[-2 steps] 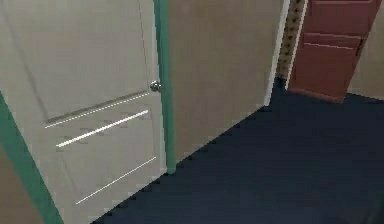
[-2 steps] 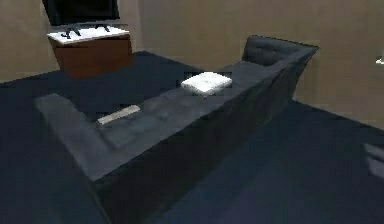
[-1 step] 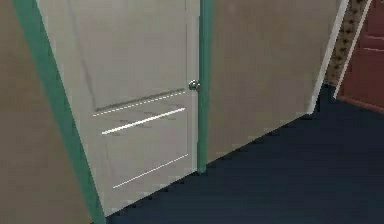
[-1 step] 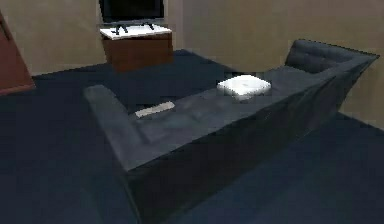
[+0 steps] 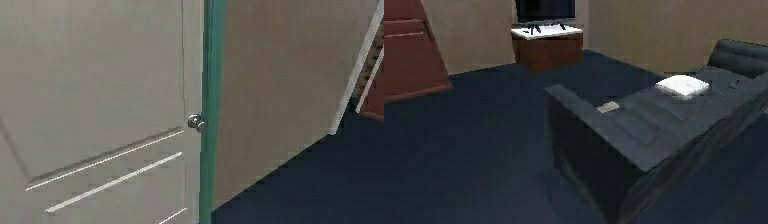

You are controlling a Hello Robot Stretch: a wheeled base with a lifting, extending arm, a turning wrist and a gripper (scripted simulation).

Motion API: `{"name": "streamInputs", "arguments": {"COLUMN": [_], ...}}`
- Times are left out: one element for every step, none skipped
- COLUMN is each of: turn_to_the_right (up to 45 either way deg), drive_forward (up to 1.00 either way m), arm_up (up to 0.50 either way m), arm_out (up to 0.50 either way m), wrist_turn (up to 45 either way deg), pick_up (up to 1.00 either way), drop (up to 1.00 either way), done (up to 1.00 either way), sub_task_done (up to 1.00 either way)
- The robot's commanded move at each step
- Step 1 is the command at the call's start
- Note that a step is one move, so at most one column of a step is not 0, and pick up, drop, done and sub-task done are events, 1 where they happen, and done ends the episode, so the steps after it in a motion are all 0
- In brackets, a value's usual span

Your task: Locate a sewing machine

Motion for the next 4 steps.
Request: {"name": "streamInputs", "arguments": {"turn_to_the_right": [45.0,6.0,0.0,0.0], "drive_forward": [0.00,0.00,1.00,1.00], "arm_up": [0.00,0.00,0.00,0.00], "arm_out": [0.00,0.00,0.00,0.00], "wrist_turn": [0.0,0.0,0.0,0.0], "pick_up": [0.00,0.00,0.00,0.00], "drop": [0.00,0.00,0.00,0.00], "done": [0.00,0.00,0.00,0.00], "sub_task_done": [0.00,0.00,0.00,0.00]}}
